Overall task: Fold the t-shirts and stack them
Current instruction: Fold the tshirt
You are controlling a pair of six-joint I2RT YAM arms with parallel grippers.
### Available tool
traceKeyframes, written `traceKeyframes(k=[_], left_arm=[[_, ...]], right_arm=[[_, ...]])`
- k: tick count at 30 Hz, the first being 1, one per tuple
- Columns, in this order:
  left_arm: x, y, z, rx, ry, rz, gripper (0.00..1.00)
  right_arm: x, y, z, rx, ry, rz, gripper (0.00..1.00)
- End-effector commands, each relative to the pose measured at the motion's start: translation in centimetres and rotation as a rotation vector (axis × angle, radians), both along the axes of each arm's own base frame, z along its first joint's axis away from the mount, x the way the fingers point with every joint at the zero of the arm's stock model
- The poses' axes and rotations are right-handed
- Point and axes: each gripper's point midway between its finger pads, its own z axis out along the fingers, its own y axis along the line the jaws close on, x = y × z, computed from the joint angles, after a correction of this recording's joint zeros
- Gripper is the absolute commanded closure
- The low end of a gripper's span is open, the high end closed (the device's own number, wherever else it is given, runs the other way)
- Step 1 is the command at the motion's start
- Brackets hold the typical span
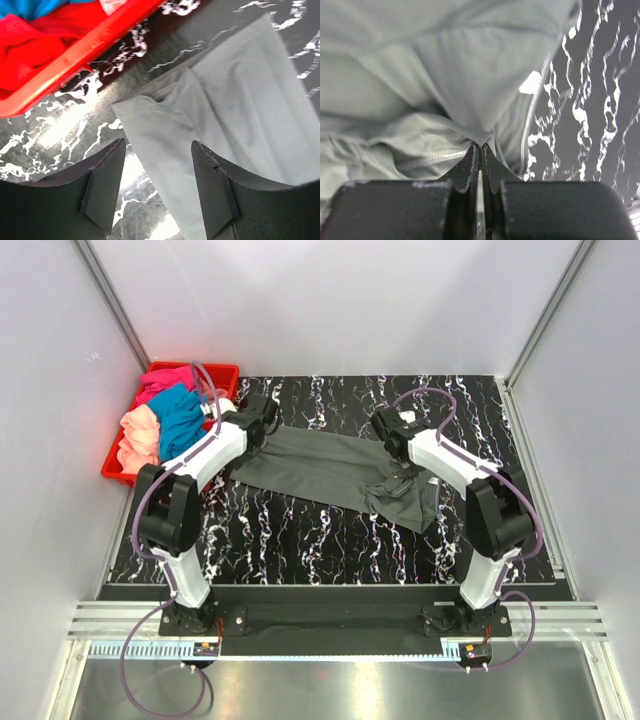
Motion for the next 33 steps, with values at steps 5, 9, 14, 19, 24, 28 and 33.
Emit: traceKeyframes(k=[5,9,14,19,24,28,33], left_arm=[[-1.6,1.4,-2.7,0.042,0.081,0.039,0.39],[-2.3,1.2,-2.8,0.017,0.083,0.016,0.39],[-2.6,0.6,-2.5,-0.009,0.087,-0.033,0.39],[-2.1,-1.3,-2.4,-0.089,0.08,-0.144,0.4],[-1.4,-7.6,-0.7,-0.26,0.013,-0.611,0.41],[-2.6,-12.4,2.1,-0.35,-0.111,-0.91,0.36],[-3.1,-12.1,5.1,-0.271,-0.12,-0.984,0.33]], right_arm=[[3.4,-1.1,1.8,-0.017,-0.049,-0.01,0.83],[1.8,-0.7,4.1,0.1,-0.041,-0.045,0.64],[-0.3,0.2,5.8,0.284,-0.046,-0.072,0.6],[-0.8,-0.1,4.7,0.441,-0.009,-0.078,0.48],[0.1,-0.1,2.7,0.595,0.018,-0.071,0.49],[1.1,-0.5,0.8,0.716,0.059,-0.207,0.55],[2.6,-0.7,-0.5,0.739,0.034,-0.366,0.57]])
